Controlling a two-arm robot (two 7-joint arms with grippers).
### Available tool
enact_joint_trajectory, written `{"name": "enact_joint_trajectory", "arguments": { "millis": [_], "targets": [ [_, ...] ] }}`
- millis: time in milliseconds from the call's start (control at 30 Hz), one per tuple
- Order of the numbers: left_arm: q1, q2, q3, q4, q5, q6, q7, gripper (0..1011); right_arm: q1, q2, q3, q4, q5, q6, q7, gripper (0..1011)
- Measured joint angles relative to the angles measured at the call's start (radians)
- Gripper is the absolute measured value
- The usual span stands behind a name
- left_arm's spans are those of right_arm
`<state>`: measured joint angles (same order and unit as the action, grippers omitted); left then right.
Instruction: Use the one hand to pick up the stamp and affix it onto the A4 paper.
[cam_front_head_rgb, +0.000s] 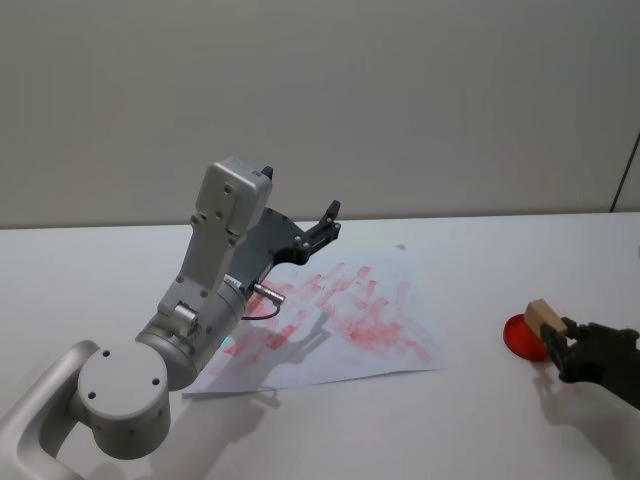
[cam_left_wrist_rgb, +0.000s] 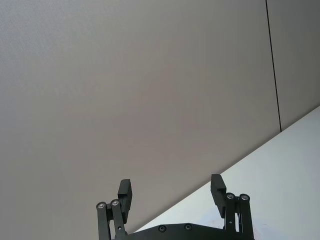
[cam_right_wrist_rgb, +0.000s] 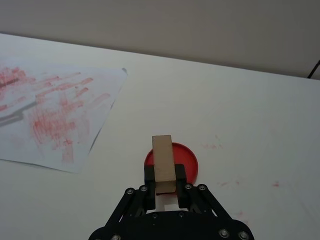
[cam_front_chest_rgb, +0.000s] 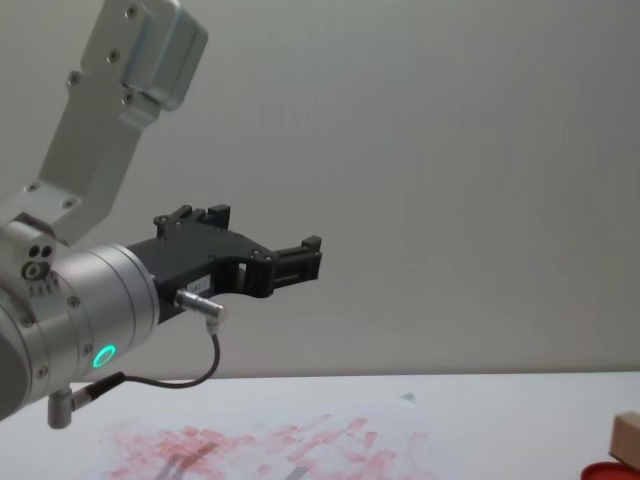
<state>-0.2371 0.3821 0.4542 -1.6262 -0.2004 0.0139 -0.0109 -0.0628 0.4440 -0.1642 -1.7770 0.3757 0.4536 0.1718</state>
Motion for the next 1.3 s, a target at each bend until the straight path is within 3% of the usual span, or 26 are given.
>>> {"name": "enact_joint_trajectory", "arguments": {
  "millis": [400,1300],
  "targets": [
    [0.000,0.000,0.000,0.000,0.000,0.000,0.000,1001,0.035,0.003,0.002,0.047,-0.026,0.029,0.019,223],
    [0.000,0.000,0.000,0.000,0.000,0.000,0.000,1001,0.127,-0.035,-0.026,0.127,-0.079,0.058,0.087,254]
  ]
}}
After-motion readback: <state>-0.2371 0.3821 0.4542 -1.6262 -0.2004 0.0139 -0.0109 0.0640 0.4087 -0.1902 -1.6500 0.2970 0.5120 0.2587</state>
